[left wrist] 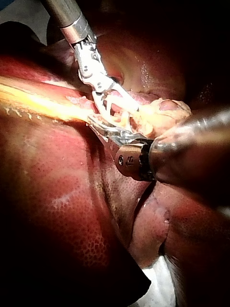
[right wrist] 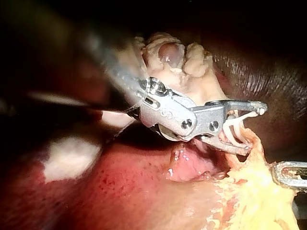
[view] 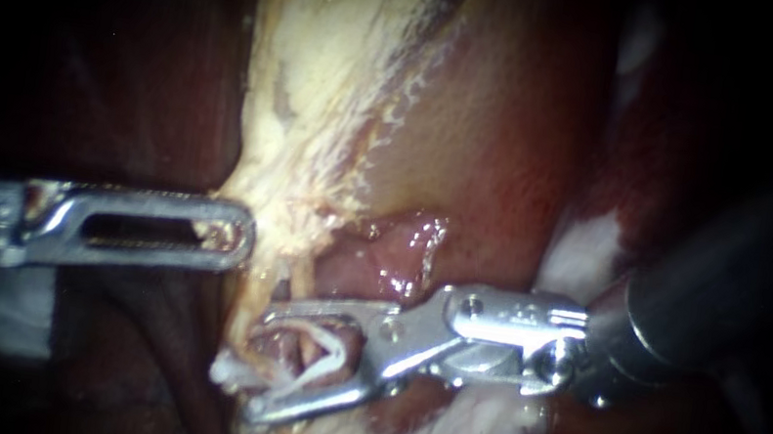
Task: Clipping third clip left tube
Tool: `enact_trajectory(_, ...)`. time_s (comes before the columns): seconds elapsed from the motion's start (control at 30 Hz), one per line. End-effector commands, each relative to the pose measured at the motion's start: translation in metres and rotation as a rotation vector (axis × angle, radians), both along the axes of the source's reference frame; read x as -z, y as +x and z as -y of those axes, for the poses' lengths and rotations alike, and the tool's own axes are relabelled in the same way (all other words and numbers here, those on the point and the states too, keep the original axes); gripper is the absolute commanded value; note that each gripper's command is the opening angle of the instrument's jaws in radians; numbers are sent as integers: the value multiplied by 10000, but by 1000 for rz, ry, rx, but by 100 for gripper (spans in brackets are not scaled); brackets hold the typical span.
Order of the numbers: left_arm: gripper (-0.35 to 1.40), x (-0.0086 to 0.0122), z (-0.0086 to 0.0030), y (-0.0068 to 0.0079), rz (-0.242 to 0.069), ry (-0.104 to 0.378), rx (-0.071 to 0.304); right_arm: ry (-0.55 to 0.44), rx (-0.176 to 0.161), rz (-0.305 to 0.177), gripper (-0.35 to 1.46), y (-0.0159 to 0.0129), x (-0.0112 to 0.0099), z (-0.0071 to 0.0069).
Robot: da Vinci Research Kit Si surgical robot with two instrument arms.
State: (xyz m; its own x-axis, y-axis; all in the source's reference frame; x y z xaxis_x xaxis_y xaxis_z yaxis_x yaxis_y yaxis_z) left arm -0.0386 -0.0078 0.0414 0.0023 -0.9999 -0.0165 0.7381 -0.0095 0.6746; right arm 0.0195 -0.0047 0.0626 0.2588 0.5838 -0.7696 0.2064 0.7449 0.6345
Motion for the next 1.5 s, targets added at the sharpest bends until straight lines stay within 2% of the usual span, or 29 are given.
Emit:
enact_trajectory(0.03, -35, 1, 0, 0, -1, 0, 1, -4, -2, 16, 59, -2, -2, -2)
enact_trajectory(0.27, -35, 2, 0, 0, -1, 0, 1, -21, -23, 97, 59, -13, -16, -12)
enact_trajectory(0.63, -35, 8, 3, -4, -3, 0, 4, -20, -39, 109, 60, 4, -17, -15)
enact_trajectory(0.77, -35, 8, 3, -4, -3, 0, 4, -2, -23, 50, 60, 6, -10, -11)
enact_trajectory(0.93, -35, 6, 2, -2, -2, 0, 2, 15, 15, -17, 60, 6, 9, -2)
enact_trajectory(1.1, -35, 3, 1, 0, -1, 0, 1, 46, 31, -35, 60, 2, 19, 2)
enact_trajectory(1.33, -35, 2, 0, 0, -1, 0, 1, 80, 60, -71, 59, 3, 19, 5)
enact_trajectory(1.5, -35, 2, 0, -1, -1, 0, 1, 111, 66, -110, 59, 13, 17, 6)
